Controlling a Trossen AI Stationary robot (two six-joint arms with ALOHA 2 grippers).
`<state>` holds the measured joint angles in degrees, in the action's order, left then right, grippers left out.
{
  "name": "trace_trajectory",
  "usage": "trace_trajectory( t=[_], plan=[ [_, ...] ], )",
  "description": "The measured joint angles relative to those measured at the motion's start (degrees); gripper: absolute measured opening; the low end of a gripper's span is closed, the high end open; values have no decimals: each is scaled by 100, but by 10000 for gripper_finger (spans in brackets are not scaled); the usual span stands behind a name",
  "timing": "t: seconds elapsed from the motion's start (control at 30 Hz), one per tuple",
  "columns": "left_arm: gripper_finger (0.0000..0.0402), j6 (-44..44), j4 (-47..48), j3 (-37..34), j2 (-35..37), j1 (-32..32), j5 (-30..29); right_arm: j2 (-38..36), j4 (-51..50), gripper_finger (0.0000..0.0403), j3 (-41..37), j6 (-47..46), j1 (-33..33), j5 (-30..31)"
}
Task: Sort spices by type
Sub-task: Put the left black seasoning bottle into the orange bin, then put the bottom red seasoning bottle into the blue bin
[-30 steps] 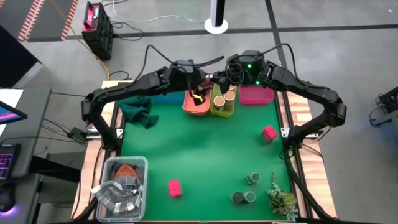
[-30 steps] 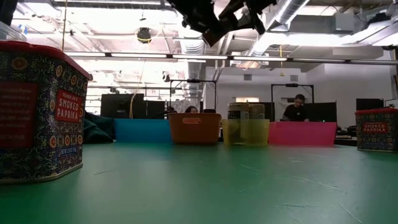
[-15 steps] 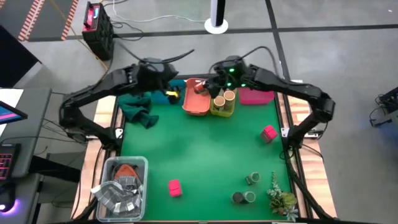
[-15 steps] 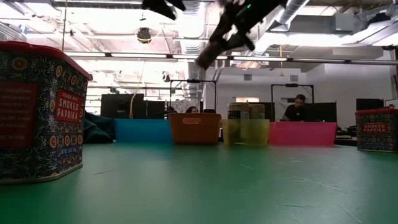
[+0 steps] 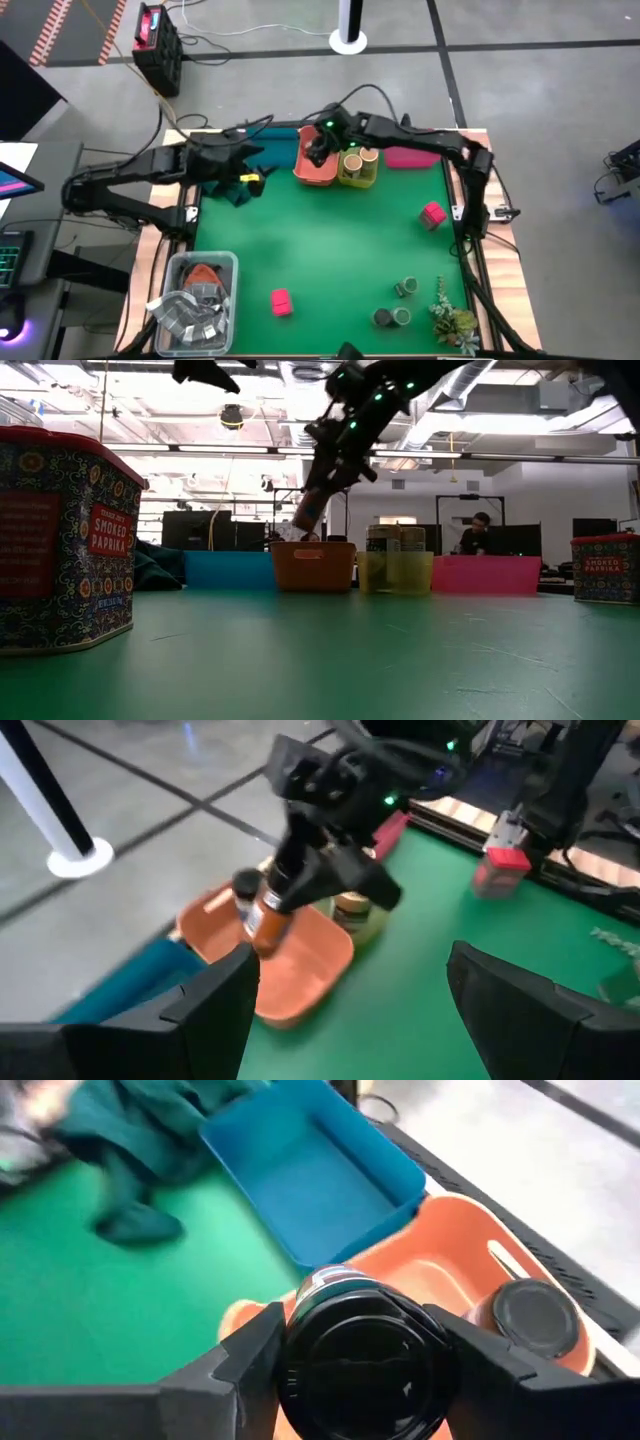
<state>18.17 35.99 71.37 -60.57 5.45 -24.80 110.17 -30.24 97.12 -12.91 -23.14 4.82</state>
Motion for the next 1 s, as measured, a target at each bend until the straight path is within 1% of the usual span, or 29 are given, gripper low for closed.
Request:
trace_trajectory(
  t=[0.13,0.3,0.5,0.7,0.9,1.0],
  plan=[
    [308,434,41,-225,110,-208,-13,475,-328,235,473,292,55,366],
    [308,641,63,-233,115,-413,-39,962,-845,235,889,439,43,428],
    [308,698,68,-233,115,-555,-240,1242,-1413,250,967,442,-14,428],
    [308,650,63,-233,115,-555,-258,1279,-1537,281,976,448,-51,317],
    [308,652,61,-233,113,-555,-315,1243,-1623,333,977,448,-65,262],
    [308,707,91,-203,118,-554,-98,1059,-1656,355,973,570,-65,251]
  ],
)
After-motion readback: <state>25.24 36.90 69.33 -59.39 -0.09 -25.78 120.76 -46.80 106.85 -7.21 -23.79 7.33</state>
